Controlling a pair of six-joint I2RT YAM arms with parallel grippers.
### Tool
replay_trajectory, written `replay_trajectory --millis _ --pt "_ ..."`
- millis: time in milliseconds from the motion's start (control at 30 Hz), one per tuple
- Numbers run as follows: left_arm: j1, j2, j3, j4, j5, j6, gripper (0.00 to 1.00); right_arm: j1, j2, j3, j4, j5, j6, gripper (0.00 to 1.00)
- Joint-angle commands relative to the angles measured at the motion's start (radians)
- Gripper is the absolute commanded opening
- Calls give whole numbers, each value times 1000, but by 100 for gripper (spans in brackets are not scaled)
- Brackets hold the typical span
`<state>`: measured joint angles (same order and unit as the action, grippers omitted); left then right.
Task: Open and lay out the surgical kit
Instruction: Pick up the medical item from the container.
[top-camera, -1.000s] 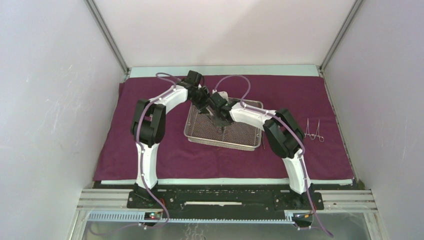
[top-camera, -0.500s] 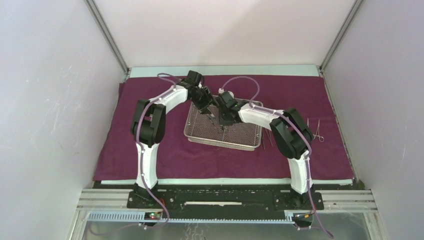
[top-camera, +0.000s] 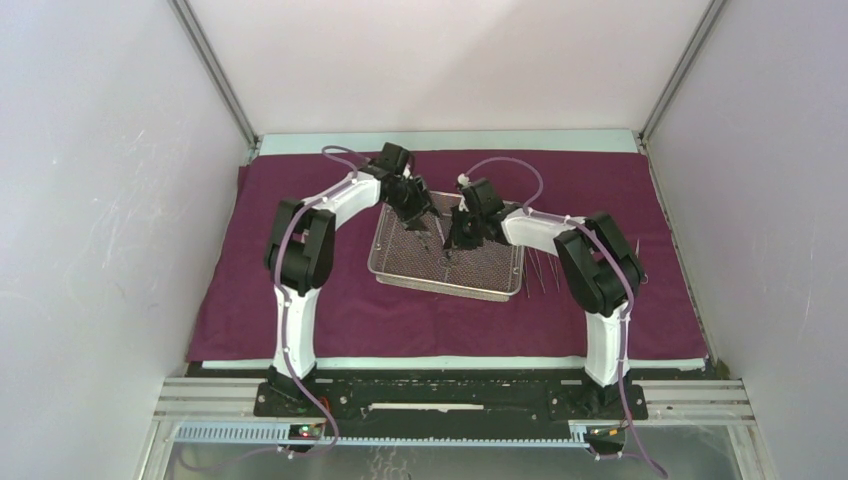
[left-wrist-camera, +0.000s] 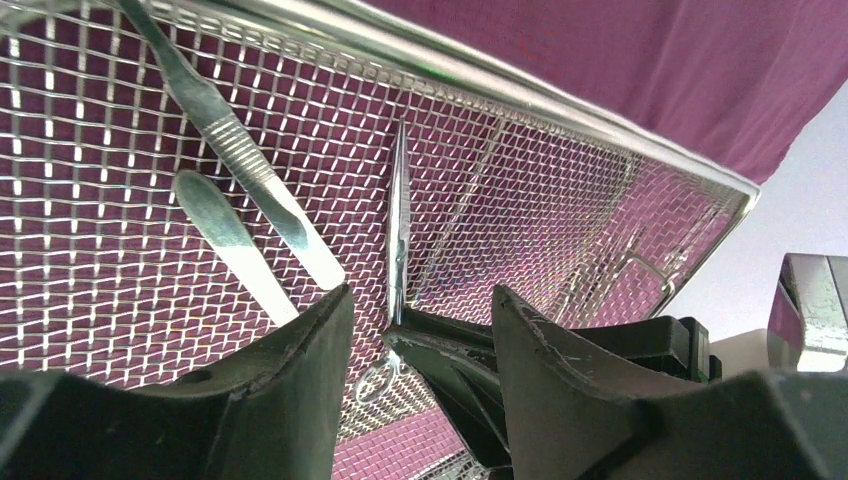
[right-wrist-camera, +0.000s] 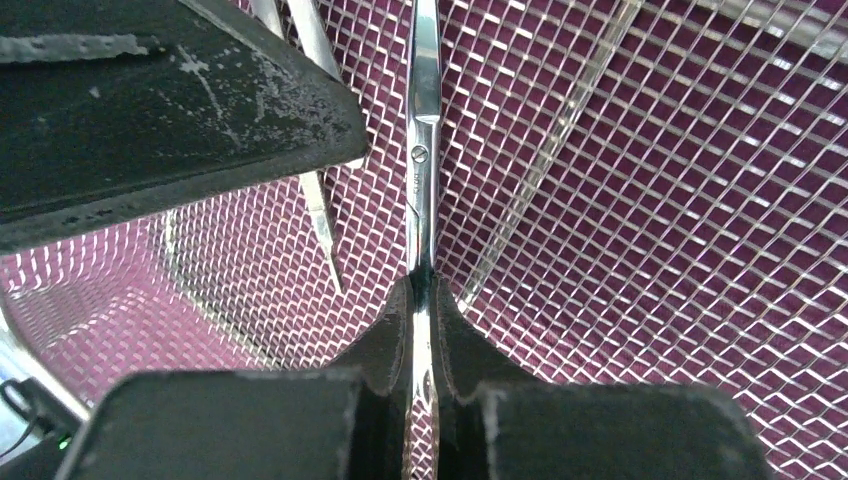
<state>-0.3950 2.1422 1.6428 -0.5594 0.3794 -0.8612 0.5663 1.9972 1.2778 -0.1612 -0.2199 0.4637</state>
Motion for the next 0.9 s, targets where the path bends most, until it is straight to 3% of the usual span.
replay_trajectory --millis 0,433,700,867 --pt "-20 23 51 -4 19 36 58 -29 -70 -36 78 -122 42 3" --pt "-37 86 76 -2 -7 36 51 -103 -47 -69 208 -340 147 3" --pt "-45 110 69 23 1 -33 37 -123 -26 -71 255 -400 194 3" --pt "-45 119 66 39 12 -52 18 -121 -29 -71 233 -379 181 3"
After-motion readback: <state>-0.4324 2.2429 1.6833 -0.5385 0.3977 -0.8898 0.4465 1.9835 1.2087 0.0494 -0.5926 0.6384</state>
